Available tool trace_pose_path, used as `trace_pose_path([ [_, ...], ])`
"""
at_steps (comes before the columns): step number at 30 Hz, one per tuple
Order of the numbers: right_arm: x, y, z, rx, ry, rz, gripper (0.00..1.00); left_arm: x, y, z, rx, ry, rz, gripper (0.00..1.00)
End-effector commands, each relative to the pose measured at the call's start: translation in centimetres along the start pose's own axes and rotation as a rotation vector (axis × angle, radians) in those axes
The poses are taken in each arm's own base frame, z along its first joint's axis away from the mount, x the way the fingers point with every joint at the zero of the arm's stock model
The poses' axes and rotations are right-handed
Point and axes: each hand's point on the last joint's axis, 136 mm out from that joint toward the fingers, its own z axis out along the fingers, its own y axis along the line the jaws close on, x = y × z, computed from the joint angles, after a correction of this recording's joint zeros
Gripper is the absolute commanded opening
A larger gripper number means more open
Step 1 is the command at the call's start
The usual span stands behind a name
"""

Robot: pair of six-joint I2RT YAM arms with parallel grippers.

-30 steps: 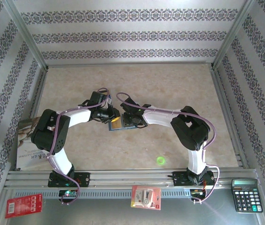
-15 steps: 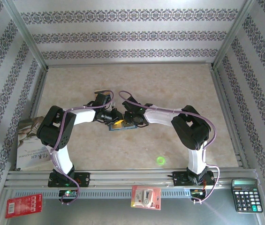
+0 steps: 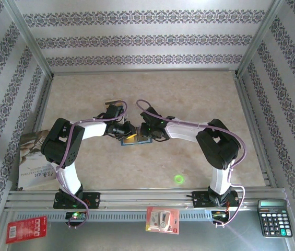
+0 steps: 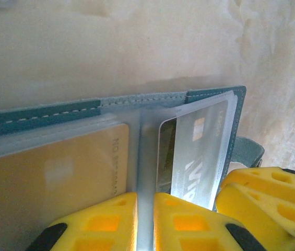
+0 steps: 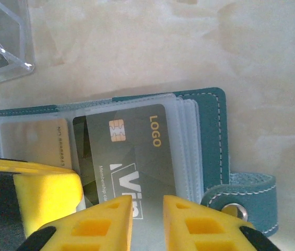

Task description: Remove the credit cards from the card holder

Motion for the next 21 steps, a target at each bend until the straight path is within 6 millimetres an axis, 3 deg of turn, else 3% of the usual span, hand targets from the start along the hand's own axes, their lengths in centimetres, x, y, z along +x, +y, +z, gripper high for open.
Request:
trace_pose_path([
  [1, -0.4, -1.4, -0.3, 0.047, -0.013, -0.006, 0.24, 0.9, 2.4, 0.6, -0.097, 0.021, -0.008, 0.17],
  [8, 0.1, -1.8, 0.5, 0.062, 0.017, 0.002, 0.24, 0.8, 2.0, 0.6, -0.076, 0.02, -0.01, 0.22],
  [21, 1.3, -2.0, 1.5, 0.041, 0.082, 0.024, 0.21, 0.7, 1.4, 0.7, -0.038, 0.028, -0.019, 0.16],
])
